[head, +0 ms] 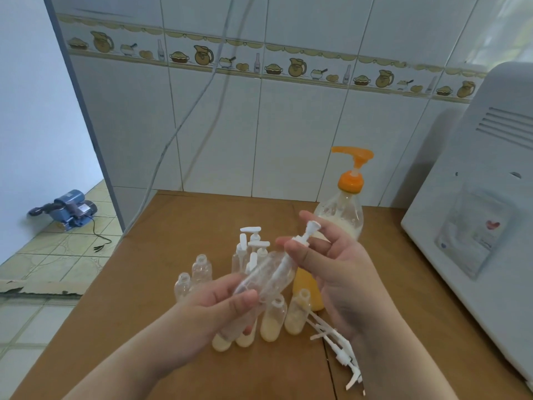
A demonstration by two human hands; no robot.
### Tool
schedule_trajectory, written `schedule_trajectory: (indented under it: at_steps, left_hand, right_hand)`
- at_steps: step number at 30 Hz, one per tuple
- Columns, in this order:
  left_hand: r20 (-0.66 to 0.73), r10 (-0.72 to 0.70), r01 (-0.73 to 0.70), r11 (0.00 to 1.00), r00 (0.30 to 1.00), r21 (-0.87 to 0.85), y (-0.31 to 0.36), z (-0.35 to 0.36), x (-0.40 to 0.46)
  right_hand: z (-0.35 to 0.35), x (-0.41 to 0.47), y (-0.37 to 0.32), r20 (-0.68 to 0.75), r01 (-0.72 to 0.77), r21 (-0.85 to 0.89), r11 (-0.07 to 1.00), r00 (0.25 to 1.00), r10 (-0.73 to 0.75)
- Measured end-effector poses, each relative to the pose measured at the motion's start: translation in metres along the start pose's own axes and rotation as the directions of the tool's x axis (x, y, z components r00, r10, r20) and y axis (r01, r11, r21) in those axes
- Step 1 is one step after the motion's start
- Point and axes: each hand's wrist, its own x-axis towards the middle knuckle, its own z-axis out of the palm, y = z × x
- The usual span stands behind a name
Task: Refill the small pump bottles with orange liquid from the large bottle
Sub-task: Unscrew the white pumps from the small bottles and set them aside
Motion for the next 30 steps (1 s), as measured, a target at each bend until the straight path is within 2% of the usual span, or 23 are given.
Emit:
schedule_trajectory:
  at_steps: [2, 4, 7, 12, 17, 20, 23, 26, 30]
  left_hand:
    - [0.001, -0.022, 0.022, 0.999, 1.000, -0.041, 0.001, -0.002, 0.001]
    - [0.029, -0.067, 0.068, 0.997, 0.997, -0.032, 0.000, -0.008, 0.000]
    - [0.023, -0.110, 0.110, 0.994, 0.994, -0.023, -0.003, -0.020, -0.002]
    - [-0.203, -0.024, 0.047, 0.993, 0.979, 0.108, -0.002, -0.030, 0.007]
    - [-0.470, 0.035, 0.050, 0.985, 0.882, 0.167, -0.007, -0.029, 0.025]
    - [-0.568, 0.026, 0.118, 0.970, 0.823, 0.215, -0.015, -0.031, 0.038]
    - [-0.560, 0.008, 0.208, 0.924, 0.829, 0.322, -0.026, -0.031, 0.049]
    - [-0.522, -0.066, 0.296, 0.880, 0.850, 0.371, -0.036, -0.027, 0.057]
    - [-0.547, -0.184, 0.441, 0.810, 0.817, 0.386, -0.050, -0.025, 0.065]
  right_hand:
    - [-0.004, 0.001, 0.000, 0.002, 0.018, 0.052, 0.999, 1.000, -0.018]
    - [-0.010, 0.003, -0.003, -0.016, 0.049, 0.197, 0.979, 0.999, -0.047]
    - [-0.023, 0.003, -0.012, -0.090, 0.167, 0.295, 0.941, 0.985, -0.147]
    - [-0.031, 0.002, -0.019, -0.269, 0.347, 0.193, 0.918, 0.918, -0.290]
    - [-0.055, -0.004, -0.008, -0.480, 0.409, 0.226, 0.884, 0.836, -0.264]
    - [-0.081, -0.010, 0.011, -0.589, 0.371, 0.171, 0.913, 0.781, -0.207]
    - [-0.108, -0.017, 0.044, -0.670, 0.252, 0.055, 0.966, 0.726, -0.151]
    - [-0.123, -0.024, 0.073, -0.729, 0.094, -0.041, 0.995, 0.678, -0.094]
    - [-0.129, -0.026, 0.102, -0.751, -0.045, -0.094, 0.995, 0.659, -0.041]
